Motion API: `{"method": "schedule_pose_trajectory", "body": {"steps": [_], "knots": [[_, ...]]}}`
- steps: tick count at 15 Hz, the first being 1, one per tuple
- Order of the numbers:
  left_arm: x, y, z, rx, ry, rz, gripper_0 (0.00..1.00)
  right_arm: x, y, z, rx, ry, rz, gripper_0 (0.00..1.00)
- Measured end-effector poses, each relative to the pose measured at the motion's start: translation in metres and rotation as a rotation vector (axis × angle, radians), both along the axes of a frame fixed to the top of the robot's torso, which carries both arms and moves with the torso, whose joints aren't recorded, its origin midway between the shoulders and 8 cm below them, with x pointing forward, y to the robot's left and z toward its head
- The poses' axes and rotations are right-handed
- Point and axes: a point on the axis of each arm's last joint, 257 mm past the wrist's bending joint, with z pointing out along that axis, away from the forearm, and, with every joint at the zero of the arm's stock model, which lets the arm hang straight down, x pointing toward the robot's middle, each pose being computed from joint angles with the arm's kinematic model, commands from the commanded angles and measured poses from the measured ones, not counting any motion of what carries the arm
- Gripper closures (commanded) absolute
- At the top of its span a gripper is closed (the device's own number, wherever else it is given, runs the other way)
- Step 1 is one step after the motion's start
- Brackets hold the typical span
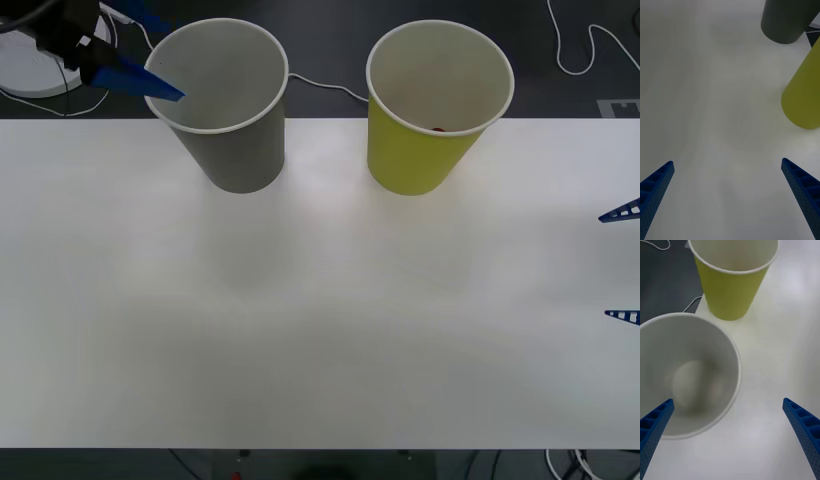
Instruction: Put the can into the green bin and the plastic bottle into the gray bin
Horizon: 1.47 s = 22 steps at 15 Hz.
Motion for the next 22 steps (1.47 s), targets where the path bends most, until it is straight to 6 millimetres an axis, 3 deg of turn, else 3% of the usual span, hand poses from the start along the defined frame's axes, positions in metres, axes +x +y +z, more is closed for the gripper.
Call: {"method": "schedule_pose_trajectory", "body": {"steps": [4, 9, 15, 22], "knots": [[-0.047, 0.034, -0.023, 0.027, -0.055, -0.089, 0.0, 0.0, 0.0, 0.0, 0.0, 0.0, 0.0, 0.0], [-0.096, 0.063, -0.056, 0.044, -0.102, -0.148, 0.0, 0.0, 0.0, 0.0, 0.0, 0.0, 0.0, 0.0], [-0.129, 0.091, -0.091, 0.073, -0.107, -0.235, 0.0, 0.0, 0.0, 0.0, 0.0, 0.0, 0.0, 0.0], [-0.156, 0.106, -0.104, 0.13, -0.124, -0.254, 0.0, 0.0, 0.0, 0.0, 0.0, 0.0, 0.0, 0.0]]}}
